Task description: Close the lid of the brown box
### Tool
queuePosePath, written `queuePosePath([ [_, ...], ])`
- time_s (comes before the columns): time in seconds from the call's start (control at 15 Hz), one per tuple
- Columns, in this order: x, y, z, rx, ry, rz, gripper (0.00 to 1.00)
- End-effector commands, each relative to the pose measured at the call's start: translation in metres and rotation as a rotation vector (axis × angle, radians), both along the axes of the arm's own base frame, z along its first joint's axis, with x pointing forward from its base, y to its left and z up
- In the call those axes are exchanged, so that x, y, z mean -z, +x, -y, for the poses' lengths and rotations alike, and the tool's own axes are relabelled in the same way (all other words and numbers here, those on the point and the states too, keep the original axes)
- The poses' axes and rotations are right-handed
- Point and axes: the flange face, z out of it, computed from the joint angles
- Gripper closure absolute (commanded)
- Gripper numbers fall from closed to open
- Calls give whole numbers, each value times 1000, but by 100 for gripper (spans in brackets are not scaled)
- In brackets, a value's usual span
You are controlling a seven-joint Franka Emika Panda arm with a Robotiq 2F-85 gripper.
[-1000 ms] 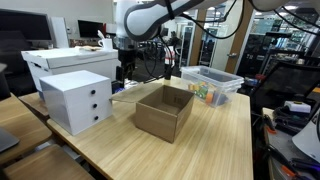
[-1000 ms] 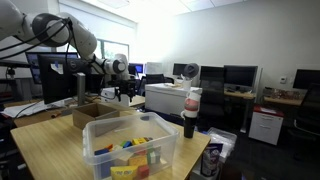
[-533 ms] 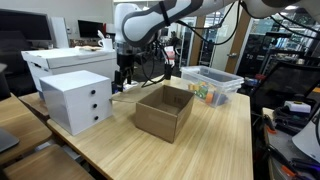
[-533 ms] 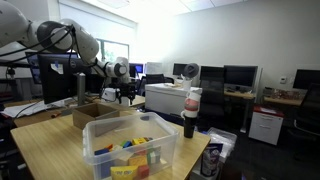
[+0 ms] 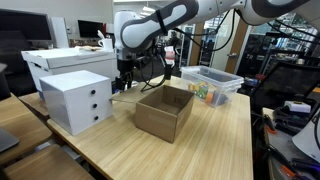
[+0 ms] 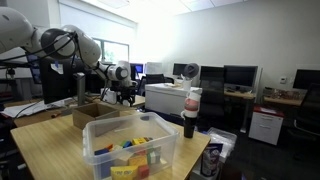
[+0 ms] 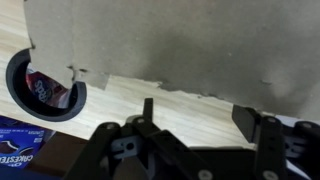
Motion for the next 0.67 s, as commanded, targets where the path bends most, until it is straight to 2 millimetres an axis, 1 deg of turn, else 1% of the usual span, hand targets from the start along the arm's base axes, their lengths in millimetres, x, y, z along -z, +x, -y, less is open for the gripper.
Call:
queuePosePath([
  [0.0,-9,2,2,29,-30,-34,50],
  [0.2,-28,-1,-1,52,-78,-89,69],
  [0.33,-42,-5,-5,57,-110,-132,84],
  [0.47,-52,-9,-10,53,-126,-160,95],
  [0.6,-62,-13,-17,45,-126,-180,98],
])
